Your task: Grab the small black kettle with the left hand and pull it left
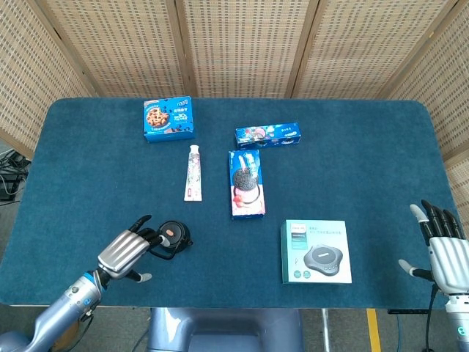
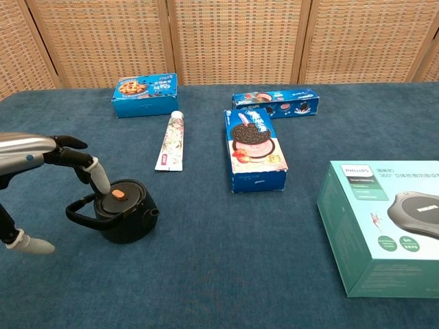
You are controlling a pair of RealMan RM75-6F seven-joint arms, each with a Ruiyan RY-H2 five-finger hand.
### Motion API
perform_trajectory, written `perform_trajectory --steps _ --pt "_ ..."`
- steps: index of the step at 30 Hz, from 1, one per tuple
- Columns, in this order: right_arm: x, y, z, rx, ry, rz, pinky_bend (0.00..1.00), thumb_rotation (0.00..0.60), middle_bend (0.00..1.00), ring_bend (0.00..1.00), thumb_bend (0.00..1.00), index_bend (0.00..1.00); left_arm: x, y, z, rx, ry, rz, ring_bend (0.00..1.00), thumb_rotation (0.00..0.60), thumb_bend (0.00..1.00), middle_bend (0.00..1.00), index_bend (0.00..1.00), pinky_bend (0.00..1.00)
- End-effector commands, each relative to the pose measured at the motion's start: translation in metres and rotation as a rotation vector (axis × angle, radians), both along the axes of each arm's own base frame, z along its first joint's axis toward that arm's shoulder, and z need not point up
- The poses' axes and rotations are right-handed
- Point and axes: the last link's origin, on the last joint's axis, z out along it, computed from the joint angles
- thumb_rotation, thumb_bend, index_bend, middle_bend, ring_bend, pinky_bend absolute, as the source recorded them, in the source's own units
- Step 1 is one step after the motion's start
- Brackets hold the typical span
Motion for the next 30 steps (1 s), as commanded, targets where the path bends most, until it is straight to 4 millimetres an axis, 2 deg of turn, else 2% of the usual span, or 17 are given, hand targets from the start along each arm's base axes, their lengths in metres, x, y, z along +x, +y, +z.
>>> perform_trajectory --steps 1,6,14,30 --pt "0.000 0.000 0.000 0.000 -0.002 -0.001 0.00 0.600 0.00 0.00 0.00 0.00 0.001 -0.001 -0.007 -0.017 0.008 0.003 0.28 0.600 0.00 0.33 0.32 0.00" --pt "-0.001 -0.001 0.000 0.001 -0.003 -0.004 0.00 0.600 0.00 0.00 0.00 0.00 0.000 -0.001 -0.014 -0.027 0.019 0.013 0.28 0.600 0.00 0.34 0.33 0.00" --pt "-0.001 -0.001 -0.001 0.005 -0.001 -0.007 0.00 0.600 0.00 0.00 0.00 0.00 -0.005 0.001 -0.014 -0.026 0.032 0.027 0.29 0.600 0.00 0.36 0.35 0.00" --pt "0.000 -0.001 -0.003 0.012 0.004 -0.006 0.00 0.600 0.00 0.00 0.00 0.00 -0.015 -0.003 -0.025 -0.092 0.026 0.031 0.30 0.600 0.00 0.36 0.35 0.00"
